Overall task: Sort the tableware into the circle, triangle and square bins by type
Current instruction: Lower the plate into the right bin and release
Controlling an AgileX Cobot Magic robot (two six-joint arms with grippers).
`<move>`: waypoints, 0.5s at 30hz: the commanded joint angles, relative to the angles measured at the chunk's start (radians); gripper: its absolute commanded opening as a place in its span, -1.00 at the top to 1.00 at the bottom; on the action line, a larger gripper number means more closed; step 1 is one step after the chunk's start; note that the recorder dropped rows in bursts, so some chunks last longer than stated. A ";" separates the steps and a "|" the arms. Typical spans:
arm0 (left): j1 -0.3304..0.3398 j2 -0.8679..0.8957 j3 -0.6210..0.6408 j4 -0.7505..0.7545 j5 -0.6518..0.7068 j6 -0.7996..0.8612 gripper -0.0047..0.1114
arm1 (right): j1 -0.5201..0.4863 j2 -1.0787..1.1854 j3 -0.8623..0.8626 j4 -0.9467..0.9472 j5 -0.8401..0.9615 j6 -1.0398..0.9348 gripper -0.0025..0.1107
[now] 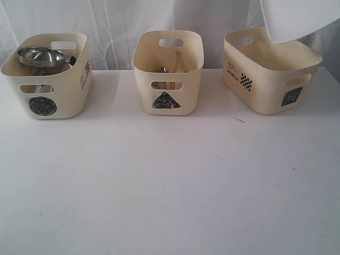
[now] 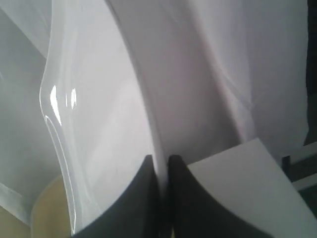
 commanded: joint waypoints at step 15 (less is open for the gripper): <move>0.000 -0.005 0.005 -0.009 0.039 0.001 0.92 | -0.002 0.090 -0.014 -0.100 0.015 -0.128 0.49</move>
